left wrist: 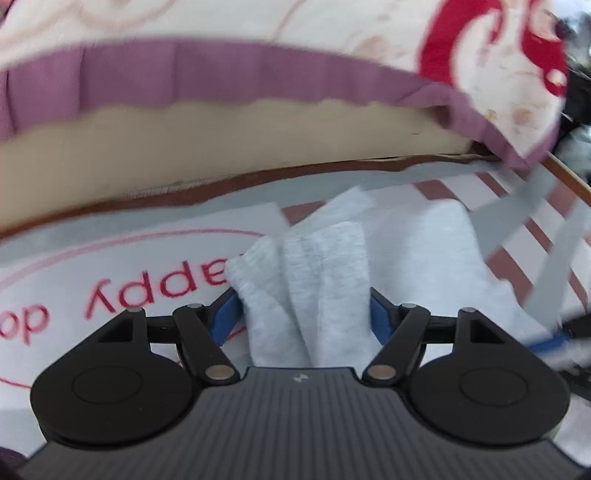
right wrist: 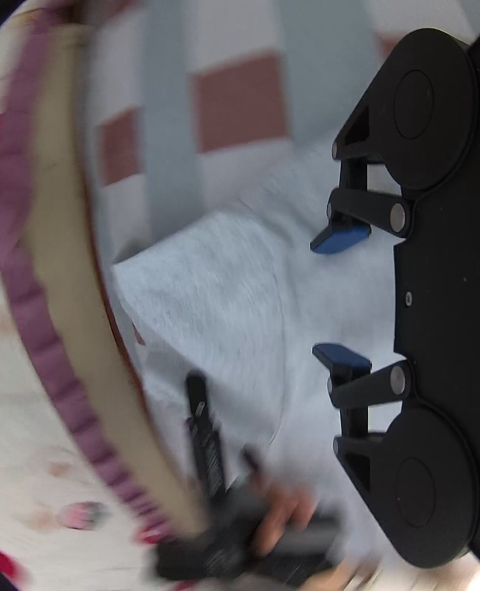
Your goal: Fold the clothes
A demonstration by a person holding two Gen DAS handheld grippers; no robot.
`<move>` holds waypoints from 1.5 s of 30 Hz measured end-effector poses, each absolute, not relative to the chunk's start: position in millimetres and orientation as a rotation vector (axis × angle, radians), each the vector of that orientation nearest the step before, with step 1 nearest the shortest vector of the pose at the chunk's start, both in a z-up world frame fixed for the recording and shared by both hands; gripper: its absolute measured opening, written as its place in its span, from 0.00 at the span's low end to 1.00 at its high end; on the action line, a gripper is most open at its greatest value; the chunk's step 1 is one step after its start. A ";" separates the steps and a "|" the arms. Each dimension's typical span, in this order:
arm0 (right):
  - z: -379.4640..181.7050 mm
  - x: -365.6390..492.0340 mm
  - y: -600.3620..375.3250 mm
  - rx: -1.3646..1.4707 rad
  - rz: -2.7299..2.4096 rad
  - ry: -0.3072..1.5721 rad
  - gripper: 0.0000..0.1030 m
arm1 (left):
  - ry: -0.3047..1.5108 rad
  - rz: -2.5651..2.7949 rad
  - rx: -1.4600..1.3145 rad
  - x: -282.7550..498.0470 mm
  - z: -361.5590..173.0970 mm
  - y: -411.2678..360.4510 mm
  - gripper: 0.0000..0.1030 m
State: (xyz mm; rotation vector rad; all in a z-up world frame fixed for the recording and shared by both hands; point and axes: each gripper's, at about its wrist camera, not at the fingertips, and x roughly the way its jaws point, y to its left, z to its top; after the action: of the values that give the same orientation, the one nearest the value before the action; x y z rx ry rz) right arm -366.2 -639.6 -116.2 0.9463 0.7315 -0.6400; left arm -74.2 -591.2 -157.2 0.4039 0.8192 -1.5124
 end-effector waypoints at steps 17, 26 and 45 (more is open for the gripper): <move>-179.8 -439.6 -677.1 1.812 -0.640 0.121 0.71 | 0.562 -2.251 0.561 -141.9 -112.2 -427.9 0.07; -173.2 -435.7 -680.2 1.729 -0.626 0.148 0.71 | 0.618 -2.223 0.806 -148.3 -133.4 -410.8 0.22; -55.7 -346.3 -650.9 0.978 -0.752 0.601 0.65 | 1.194 -1.813 0.310 -126.2 -161.3 -480.1 0.50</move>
State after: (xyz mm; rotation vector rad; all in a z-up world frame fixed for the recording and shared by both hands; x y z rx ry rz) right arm -346.3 -650.9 -55.7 0.9783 0.6007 -0.7524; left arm -126.2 -480.1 -161.2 0.3095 1.1941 -1.8133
